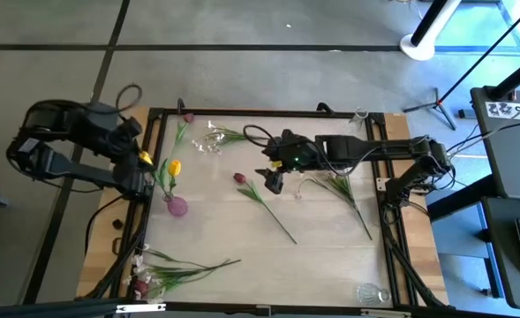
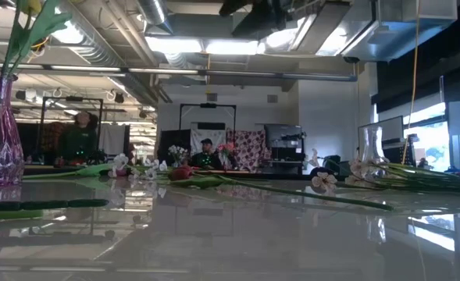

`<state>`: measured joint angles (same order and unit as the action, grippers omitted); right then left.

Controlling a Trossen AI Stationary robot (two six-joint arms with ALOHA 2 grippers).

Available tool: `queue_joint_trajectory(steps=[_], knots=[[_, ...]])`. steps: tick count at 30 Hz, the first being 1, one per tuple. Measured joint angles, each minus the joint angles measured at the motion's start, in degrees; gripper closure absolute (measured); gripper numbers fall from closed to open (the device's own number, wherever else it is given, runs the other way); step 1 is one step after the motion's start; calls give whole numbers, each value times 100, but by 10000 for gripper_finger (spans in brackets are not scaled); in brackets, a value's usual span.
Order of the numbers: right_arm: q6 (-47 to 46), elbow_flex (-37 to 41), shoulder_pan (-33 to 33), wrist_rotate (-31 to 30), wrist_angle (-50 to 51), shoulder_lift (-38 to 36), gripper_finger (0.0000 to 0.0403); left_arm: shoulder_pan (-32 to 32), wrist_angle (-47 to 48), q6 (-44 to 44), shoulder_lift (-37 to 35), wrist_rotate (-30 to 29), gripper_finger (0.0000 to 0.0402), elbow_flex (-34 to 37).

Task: Sort flowers into vase by color
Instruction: Put the yellow tulip into the purple flower vase, then put the bottom red tulip into the bottom transparent flower vase

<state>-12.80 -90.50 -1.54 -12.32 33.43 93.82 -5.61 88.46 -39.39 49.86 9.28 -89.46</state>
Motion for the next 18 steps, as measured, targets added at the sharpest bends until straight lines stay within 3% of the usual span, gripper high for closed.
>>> queue_joint_trajectory(steps=[9, 18], knots=[[96, -2, 0, 297, 117, 31, 97, 1, 158, -75, 90, 283, 179, 429], [6, -6, 0, 393, -160, 300, 97, 0, -63, 384, 112, -534, 171, 120]])
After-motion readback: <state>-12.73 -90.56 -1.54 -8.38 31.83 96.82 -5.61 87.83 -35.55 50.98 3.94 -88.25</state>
